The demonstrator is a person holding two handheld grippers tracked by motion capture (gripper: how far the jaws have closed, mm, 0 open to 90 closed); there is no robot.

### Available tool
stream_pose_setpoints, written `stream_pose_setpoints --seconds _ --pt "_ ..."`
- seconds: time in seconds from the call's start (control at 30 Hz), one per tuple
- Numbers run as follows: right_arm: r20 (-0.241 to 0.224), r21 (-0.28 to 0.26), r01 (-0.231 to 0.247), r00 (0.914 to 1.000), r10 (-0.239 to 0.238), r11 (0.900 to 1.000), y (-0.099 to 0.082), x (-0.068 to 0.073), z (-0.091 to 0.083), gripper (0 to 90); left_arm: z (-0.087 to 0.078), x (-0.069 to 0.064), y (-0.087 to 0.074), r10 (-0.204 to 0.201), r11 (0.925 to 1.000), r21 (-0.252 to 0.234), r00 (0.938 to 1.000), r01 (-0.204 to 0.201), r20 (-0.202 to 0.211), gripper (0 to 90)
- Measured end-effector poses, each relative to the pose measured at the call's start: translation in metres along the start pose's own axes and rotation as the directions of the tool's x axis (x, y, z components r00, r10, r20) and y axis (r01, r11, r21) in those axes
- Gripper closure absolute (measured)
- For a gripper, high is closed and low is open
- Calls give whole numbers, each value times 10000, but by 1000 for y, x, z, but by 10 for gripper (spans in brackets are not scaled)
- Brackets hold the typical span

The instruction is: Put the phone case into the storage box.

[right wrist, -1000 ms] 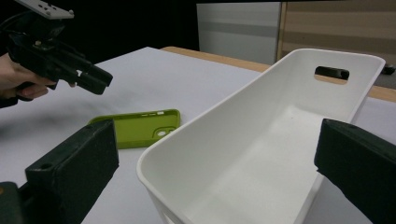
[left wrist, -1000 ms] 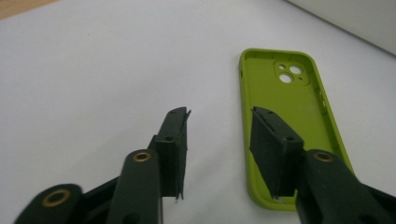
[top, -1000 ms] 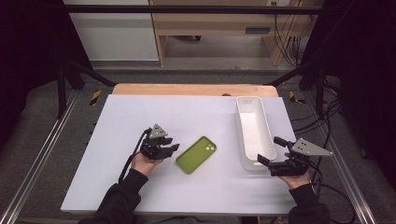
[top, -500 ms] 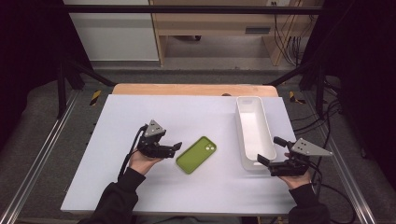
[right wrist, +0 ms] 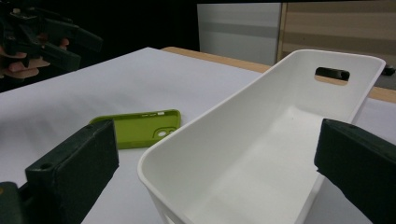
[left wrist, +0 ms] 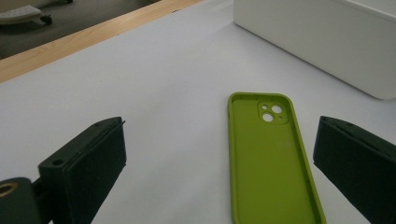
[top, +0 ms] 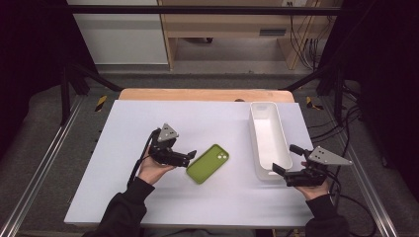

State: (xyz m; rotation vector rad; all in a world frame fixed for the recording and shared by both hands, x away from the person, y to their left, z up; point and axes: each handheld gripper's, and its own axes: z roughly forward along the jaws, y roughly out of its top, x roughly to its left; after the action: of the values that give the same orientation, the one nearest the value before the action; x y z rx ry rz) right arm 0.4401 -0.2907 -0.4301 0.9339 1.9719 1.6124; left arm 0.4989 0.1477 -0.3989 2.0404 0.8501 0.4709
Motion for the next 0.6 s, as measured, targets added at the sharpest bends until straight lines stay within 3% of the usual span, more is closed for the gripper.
stream_pose_setpoints --seconds 0.6 --pt "21 37 -13 10000 13 10000 0 0 0 2 14 -7 12 83 9999 110 9997 -86 222 4"
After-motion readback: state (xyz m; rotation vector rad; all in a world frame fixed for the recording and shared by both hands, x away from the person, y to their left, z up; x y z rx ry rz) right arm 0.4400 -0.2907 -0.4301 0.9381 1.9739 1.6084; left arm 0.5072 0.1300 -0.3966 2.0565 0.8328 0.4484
